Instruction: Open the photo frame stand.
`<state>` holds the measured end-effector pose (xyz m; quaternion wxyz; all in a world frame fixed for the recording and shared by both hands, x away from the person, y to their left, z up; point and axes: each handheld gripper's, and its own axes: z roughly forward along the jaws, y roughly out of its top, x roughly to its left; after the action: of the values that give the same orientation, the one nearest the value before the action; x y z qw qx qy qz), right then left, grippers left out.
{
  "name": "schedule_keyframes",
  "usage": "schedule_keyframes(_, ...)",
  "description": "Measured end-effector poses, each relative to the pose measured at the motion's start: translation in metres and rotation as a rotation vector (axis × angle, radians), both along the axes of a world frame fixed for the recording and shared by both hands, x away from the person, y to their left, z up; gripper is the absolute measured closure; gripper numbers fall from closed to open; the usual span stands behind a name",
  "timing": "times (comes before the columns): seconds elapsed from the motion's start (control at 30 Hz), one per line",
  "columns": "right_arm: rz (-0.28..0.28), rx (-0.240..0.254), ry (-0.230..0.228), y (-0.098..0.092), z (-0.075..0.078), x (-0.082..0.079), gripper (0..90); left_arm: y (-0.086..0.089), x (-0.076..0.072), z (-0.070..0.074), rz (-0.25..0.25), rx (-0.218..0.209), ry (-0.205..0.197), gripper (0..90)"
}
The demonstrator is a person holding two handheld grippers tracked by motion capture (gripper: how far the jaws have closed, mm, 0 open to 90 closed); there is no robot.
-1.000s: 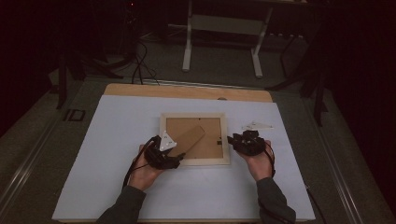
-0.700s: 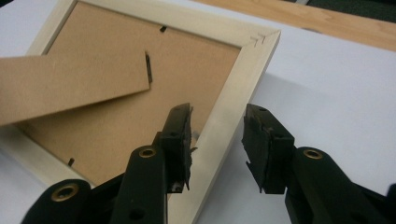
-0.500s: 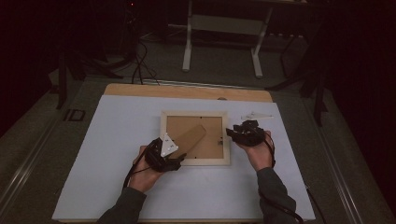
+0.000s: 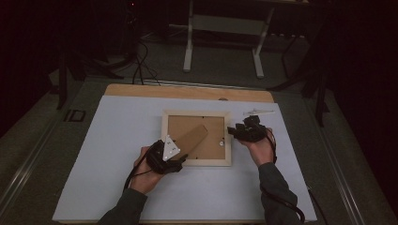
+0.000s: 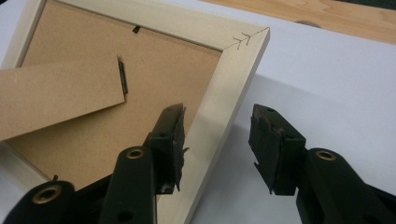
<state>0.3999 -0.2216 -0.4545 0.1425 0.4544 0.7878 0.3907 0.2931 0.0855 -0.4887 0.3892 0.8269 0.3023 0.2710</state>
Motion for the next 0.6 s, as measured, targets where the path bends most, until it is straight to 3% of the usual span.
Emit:
schedule_keyframes(0.27,-0.004,0.004,0.055,0.006,-0.007,0.011,50.9,-0.001,-0.002,0.000,-0.002,0.003,-0.022,35.8)
schedule_keyframes(0.6,-0.006,0.019,0.124,0.010,-0.017,0.020,53.9,-0.002,-0.004,0.000,-0.011,0.024,-0.048,35.8)
